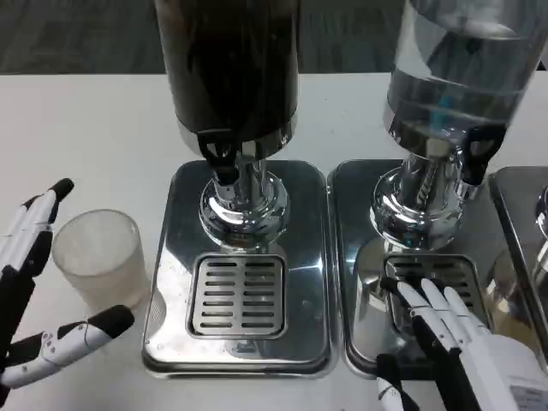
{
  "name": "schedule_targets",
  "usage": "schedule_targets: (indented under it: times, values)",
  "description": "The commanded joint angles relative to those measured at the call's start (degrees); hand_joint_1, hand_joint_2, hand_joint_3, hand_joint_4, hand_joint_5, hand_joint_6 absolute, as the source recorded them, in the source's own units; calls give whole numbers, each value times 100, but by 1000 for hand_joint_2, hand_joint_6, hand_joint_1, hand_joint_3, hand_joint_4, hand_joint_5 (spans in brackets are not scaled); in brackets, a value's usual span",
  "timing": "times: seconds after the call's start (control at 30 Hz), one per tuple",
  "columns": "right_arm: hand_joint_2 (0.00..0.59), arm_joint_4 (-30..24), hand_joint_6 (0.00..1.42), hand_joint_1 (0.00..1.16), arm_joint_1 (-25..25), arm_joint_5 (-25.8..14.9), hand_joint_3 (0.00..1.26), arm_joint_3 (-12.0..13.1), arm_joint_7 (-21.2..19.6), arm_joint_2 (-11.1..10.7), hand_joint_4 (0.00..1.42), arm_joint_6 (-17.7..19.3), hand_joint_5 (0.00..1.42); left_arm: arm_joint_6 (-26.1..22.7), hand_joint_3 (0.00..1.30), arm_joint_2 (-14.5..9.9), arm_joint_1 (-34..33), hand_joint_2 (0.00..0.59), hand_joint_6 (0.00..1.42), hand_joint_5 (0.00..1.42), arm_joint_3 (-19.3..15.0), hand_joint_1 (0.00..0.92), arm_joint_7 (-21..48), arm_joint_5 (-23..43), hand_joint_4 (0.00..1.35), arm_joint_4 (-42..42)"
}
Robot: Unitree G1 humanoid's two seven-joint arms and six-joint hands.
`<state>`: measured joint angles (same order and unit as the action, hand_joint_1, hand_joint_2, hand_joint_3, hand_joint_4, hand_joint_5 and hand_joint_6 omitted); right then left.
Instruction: Grasp the cup under the faucet to collect the drink, then remove the cup.
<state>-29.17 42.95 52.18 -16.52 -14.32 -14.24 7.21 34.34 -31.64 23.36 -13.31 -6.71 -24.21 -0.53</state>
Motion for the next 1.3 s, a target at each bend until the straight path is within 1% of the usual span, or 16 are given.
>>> schedule_targets:
  times: [0.03, 0.23, 0.47, 0.8, 1.03, 1.3]
  values:
    - [531, 18, 109, 441, -23, -99, 134, 18, 84, -18, 44, 19, 26, -124, 0, -104, -262, 0, 76, 0, -15, 0, 222, 140, 0, -201]
    - [531, 13, 112, 440, -16, -93, 136, 22, 81, -20, 51, 30, 26, -230, 0, -153, -606, 0, 79, 0, 50, 0, 429, 246, 0, -491]
    - [532, 13, 113, 439, -14, -111, 137, 31, 120, -36, 54, 28, 26, -265, 0, -220, -1069, 0, 82, 0, 187, 0, 720, 466, 0, -1015]
    - [539, 23, 123, 445, -22, -222, 145, 43, 195, -24, 63, 14, 36, -291, 0, -263, -1566, 0, 80, 0, 251, 0, 1137, 796, 0, -1616]
    - [540, 10, 126, 447, -24, -254, 146, 54, 250, -19, 64, -4, 38, -180, 0, -297, -2017, 0, 65, 0, 459, 0, 1298, 875, 0, -2301]
    - [540, -35, 139, 449, -4, -265, 147, 80, 303, -1, 64, -23, 50, -100, 0, -319, -2379, 0, 61, 0, 649, 0, 1350, 862, 0, -2840]
